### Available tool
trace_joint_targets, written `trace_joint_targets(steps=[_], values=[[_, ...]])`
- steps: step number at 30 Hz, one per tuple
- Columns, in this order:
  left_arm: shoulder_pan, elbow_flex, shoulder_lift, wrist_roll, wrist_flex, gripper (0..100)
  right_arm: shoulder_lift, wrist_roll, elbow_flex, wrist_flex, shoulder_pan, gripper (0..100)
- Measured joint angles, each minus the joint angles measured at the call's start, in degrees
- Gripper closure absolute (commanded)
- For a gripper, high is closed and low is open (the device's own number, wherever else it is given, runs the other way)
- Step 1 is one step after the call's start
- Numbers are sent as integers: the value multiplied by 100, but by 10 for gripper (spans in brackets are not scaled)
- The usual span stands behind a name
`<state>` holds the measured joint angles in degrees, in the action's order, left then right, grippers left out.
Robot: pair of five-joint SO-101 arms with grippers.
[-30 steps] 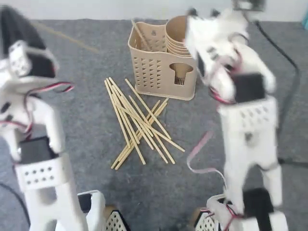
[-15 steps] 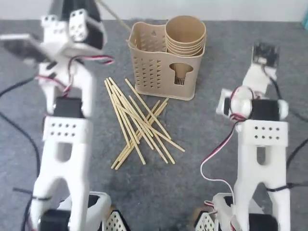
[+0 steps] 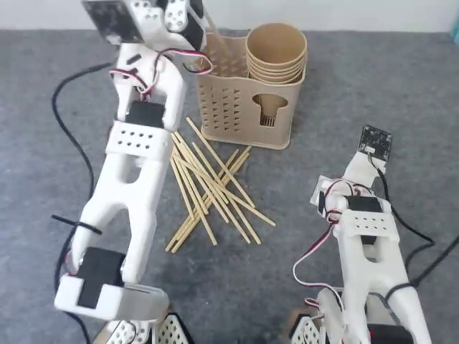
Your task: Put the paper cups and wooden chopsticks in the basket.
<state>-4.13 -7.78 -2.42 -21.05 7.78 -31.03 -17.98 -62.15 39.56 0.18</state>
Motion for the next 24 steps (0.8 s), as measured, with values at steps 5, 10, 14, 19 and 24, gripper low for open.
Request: trace_joint_targets(steps=[5,10,14,19,24], values=[[0,0,35,290,-79,826,0,0,-9,-105,9,815],[0,0,26,897,-967,746,0,0,-9,-176,9,817],[62,0,-492,862,-2066,746,0,0,-9,-176,9,818],[369,0,-1574,677,-3675,746,0,0,-79,-176,9,818],[958,0,-2365,316,-5451,746,0,0,-79,-176,0,818]])
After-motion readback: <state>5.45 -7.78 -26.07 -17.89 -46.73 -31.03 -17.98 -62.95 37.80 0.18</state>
